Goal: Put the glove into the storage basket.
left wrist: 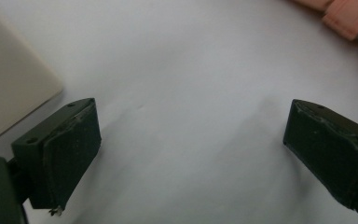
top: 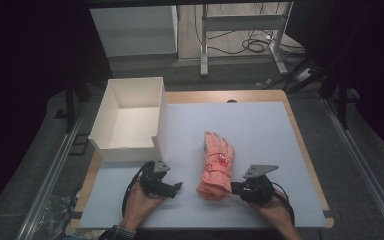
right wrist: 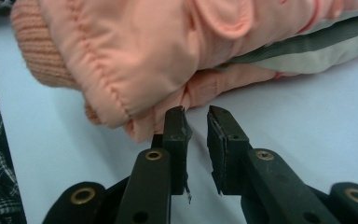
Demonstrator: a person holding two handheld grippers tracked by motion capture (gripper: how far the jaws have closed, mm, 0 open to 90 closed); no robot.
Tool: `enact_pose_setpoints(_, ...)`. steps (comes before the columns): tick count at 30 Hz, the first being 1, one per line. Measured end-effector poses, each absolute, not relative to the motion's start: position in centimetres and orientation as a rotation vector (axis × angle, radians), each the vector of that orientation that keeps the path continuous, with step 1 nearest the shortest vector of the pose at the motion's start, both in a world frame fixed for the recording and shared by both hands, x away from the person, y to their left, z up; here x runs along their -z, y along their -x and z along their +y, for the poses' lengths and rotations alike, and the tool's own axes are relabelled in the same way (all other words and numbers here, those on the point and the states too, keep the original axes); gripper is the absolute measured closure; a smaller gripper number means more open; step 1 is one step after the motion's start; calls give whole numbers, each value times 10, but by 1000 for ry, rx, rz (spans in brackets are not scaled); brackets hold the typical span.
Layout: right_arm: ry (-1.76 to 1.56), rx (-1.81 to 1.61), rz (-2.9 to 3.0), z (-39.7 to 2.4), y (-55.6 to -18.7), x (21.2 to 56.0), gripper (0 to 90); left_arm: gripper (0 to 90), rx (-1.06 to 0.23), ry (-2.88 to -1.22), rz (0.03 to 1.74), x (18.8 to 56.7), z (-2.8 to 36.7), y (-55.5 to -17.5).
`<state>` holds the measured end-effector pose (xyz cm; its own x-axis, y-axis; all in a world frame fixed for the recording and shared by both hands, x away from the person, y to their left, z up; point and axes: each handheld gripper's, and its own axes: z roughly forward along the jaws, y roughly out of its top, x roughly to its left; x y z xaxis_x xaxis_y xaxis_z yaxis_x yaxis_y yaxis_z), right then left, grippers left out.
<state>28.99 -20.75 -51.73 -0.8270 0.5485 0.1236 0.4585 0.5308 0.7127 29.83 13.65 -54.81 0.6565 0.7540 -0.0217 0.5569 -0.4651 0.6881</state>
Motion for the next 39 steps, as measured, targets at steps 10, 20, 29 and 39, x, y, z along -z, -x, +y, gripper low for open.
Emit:
enact_pose_setpoints(10, -836, -1190, 2669, -190, -289, 522, 766, 27, -347, -2208, 1001, 548, 145, -298)
enact_pose_setpoints(20, -797, -1200, 2680, -168, -292, 526, 746, 19, -343, -2199, 988, 550, 148, -296)
enact_pose_setpoints(29, -742, -1185, 2691, -150, -294, 526, 718, 19, -341, -2202, 988, 550, 148, -296)
enact_pose_setpoints(39, -825, -1143, 2579, -186, -299, 515, 609, 19, -342, -2199, 987, 550, 148, -296)
